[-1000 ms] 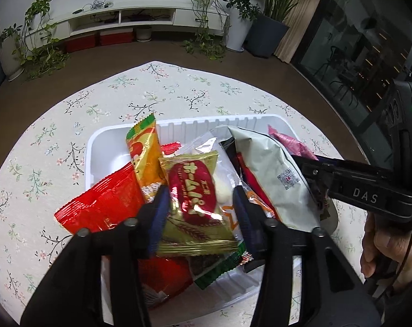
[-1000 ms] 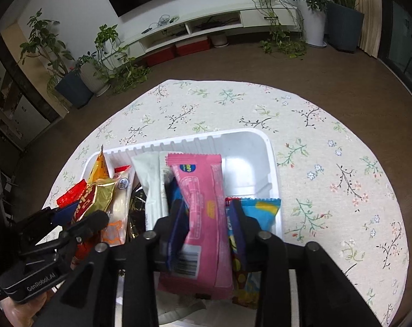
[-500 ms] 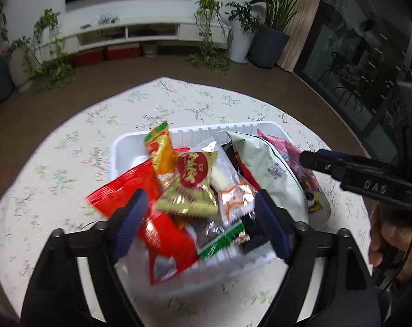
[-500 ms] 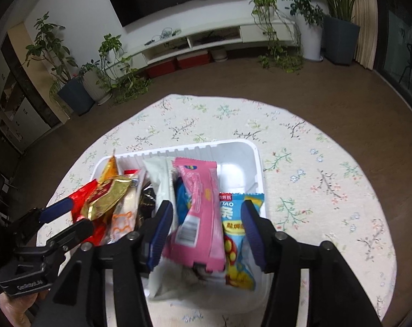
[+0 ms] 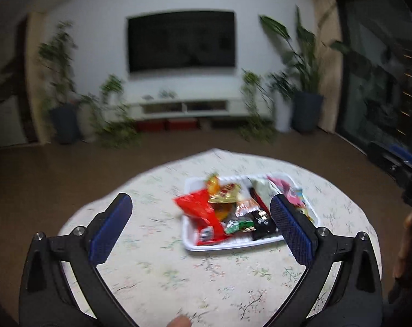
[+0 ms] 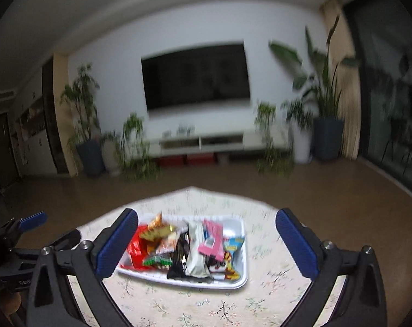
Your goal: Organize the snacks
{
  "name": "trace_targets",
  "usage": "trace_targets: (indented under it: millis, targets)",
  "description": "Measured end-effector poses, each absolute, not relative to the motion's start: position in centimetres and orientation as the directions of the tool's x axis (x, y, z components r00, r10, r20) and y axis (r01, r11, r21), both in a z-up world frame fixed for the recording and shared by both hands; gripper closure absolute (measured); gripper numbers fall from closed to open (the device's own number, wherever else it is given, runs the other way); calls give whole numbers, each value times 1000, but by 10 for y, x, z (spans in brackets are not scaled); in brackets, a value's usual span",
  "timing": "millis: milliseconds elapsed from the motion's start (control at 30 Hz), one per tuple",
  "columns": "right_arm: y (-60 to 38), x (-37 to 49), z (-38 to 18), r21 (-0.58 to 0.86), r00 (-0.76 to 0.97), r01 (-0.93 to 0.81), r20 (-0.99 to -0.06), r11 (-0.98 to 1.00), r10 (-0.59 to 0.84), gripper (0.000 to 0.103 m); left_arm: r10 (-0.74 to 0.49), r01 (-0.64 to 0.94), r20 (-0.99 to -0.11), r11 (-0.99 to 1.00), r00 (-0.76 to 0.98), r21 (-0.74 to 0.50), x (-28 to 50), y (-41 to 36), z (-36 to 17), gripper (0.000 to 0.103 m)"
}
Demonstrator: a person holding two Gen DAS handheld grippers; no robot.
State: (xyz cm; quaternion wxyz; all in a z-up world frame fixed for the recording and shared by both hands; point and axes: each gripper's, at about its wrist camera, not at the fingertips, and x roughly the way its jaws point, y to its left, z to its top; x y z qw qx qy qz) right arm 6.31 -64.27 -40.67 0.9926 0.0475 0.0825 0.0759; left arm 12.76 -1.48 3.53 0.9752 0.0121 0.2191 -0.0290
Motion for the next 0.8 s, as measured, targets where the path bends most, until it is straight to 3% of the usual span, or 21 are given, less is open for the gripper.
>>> trace_targets:
  millis: [167, 333, 467, 600, 800]
  targets:
    - [-652, 9, -388, 153, 988, -140, -36, 978, 147, 0, 179, -148, -315, 982, 932, 118, 75, -9, 55, 0]
    - [-656, -37, -376, 181, 990, -136, 46, 974, 130, 0, 104, -124, -300, 991, 948, -50, 38, 14, 66, 0]
    - [-657, -55, -372, 175, 991, -131, 50, 976, 124, 0, 93, -122, -361, 991, 928, -58, 26, 21, 63, 0]
    - [-651, -62, -375, 162, 987, -157, 15, 974, 157, 0, 108, -121, -411, 993, 905, -6, 19, 16, 52, 0]
    - [-620, -54, -395, 63, 974, -108, -193, 992, 119, 0, 101, -114, -560, 993, 822, 13, 30, 10, 16, 0]
